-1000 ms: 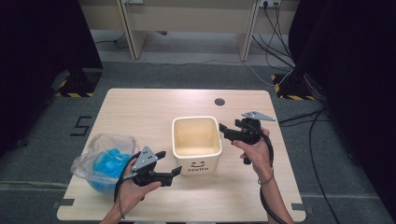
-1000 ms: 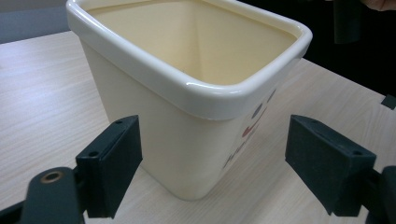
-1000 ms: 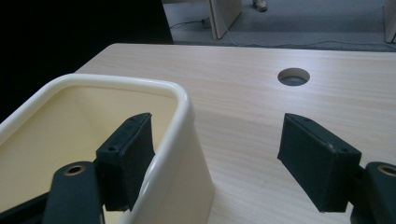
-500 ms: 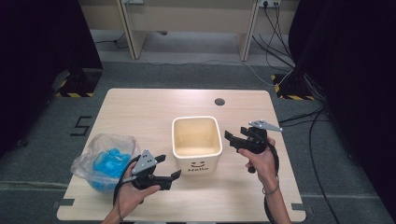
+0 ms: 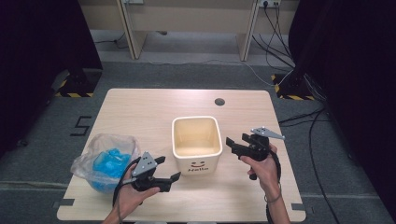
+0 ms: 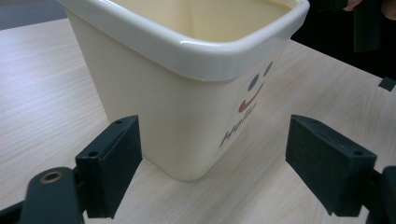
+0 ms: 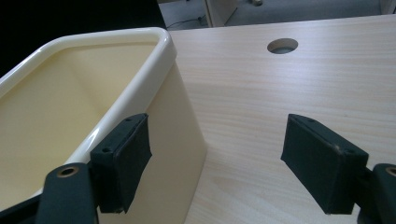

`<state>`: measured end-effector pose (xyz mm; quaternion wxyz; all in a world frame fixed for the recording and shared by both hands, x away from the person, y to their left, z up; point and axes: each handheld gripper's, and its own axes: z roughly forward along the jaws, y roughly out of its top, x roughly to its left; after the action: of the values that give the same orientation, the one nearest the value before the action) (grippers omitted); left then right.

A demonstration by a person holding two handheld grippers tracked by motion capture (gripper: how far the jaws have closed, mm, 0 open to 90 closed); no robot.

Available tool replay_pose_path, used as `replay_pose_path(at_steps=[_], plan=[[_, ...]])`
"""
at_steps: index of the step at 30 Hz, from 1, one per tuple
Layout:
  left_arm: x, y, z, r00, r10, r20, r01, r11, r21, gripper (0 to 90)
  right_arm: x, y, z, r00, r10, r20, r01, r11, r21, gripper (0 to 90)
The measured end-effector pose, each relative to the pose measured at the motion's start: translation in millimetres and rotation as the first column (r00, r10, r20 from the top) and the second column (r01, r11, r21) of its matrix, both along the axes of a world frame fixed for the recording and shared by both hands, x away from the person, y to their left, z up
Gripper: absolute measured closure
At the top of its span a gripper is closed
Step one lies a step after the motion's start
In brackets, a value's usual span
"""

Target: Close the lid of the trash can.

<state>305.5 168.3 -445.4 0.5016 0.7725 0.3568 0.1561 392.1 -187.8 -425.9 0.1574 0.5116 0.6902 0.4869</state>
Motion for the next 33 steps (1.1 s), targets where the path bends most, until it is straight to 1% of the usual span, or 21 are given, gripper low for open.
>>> replay_pose_path(at_steps=[5, 12, 18, 27, 31, 33], plan=[[-1.4, 1.4, -4.4, 1.0, -0.001, -0.007, 0.001, 1.0, 0.005, 17.8, -5.2, -2.0, -2.4, 1.0, 0.005, -0.002, -0.005, 1.0, -0.008, 22.9], [-2.4, 3.1, -6.5, 1.0, 0.004, -0.009, -0.003, 1.0, 0.007, 17.7, -10.1, -4.6, -9.4, 0.9998, 0.01, -0.019, -0.01, 1.0, -0.017, 22.5], [-4.5, 2.6, -9.2, 1.0, -0.004, -0.008, 0.004, 0.9999, 0.014, 17.7, -15.7, -8.8, -16.7, 0.9994, 0.003, -0.034, -0.004, 1.0, -0.028, 22.1], [-7.6, 0.9, -16.4, 0.9997, -0.02, -0.011, 0.02, 0.999, 0.039, 17.7, -23.9, -14.3, -25.0, 0.9988, 0.001, -0.049, -0.003, 0.999, -0.034, 21.9], [-10.9, -0.4, -20.5, 0.9993, -0.036, -0.007, 0.036, 0.9976, 0.059, 17.7, -28.1, -15.3, -28.2, 0.9987, 0.002, -0.051, -0.004, 0.999, -0.037, 21.7], [-12.8, -0.8, -21.3, 0.999, -0.044, -0.005, 0.044, 0.997, 0.063, 17.7, -30.2, -15.6, -31.2, 0.9985, 0.004, -0.055, -0.006, 0.999, -0.044, 21.6]])
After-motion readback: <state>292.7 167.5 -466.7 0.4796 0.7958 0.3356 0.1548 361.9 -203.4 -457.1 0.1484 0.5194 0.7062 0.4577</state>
